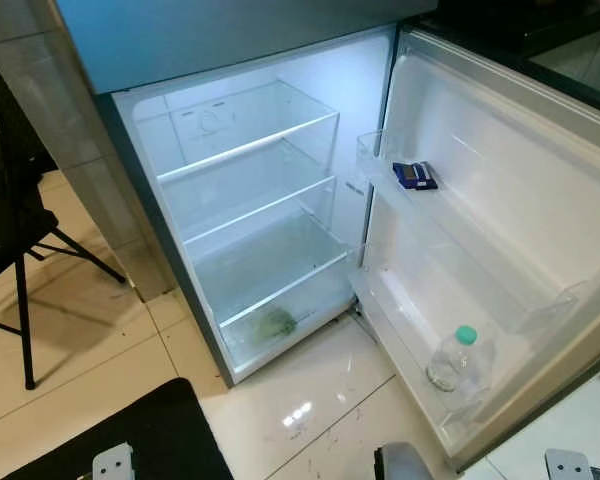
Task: Restocking fridge
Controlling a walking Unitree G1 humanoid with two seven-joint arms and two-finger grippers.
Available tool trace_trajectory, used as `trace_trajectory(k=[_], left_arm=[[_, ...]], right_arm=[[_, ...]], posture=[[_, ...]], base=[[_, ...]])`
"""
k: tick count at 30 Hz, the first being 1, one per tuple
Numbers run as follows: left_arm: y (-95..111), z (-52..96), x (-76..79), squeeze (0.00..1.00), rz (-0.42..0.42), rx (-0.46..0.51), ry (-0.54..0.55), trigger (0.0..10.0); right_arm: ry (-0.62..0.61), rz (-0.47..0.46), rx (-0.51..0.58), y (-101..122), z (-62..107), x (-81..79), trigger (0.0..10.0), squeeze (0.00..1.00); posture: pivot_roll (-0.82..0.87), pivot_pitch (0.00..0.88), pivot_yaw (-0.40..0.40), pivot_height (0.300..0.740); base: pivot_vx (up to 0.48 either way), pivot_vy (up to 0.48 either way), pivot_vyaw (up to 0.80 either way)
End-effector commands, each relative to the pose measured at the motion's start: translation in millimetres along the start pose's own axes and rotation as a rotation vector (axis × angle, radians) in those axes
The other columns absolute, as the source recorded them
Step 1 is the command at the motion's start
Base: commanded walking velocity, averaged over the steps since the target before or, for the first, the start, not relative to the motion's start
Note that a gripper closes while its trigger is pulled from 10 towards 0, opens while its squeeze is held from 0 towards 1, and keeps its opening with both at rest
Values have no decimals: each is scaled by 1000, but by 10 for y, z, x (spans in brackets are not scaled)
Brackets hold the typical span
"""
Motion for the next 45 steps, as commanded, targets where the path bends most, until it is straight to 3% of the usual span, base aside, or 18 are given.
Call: trace_trajectory(k=[1, 13, 29, 45], left_arm=[[-69, 11, -7, 0, -5, -23, 5, 10000], [-83, 6, 14, 0, -15, -31, -1, 10000], [-185, 2, 79, 0, -54, -74, -21, 10000], [-206, 0, 105, 0, -52, -77, -27, 10000]], right_arm=[[10, -14, 12, 5, 2, -24, 10000, 0], [5, -11, 20, 41, -3, -19, 10000, 0], [-3, -14, -6, -38, 6, -14, 10000, 0], [30, 10, -3, -48, 10, -37, 10000, 0]], posture=[[-68, 33, -21, 635], [-69, 23, -22, 684], [-69, 29, -21, 689], [-76, 29, -23, 740]], base=[[0, 0, 0], [0, 0, 0], [-480, 0, 0], [0, 0, 0]])
Point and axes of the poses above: a point about 5 cm out from each wrist's last joint towards the gripper, its own z axis pointing back from the gripper into the wrist, its own y axis along the axis of the wrist's last joint, x = y × z, the point moved 6 cm from there along -z, pointing out of the wrist towards the gripper, and after that the axes turned 11 degrees about z, right-handed, at the moved point
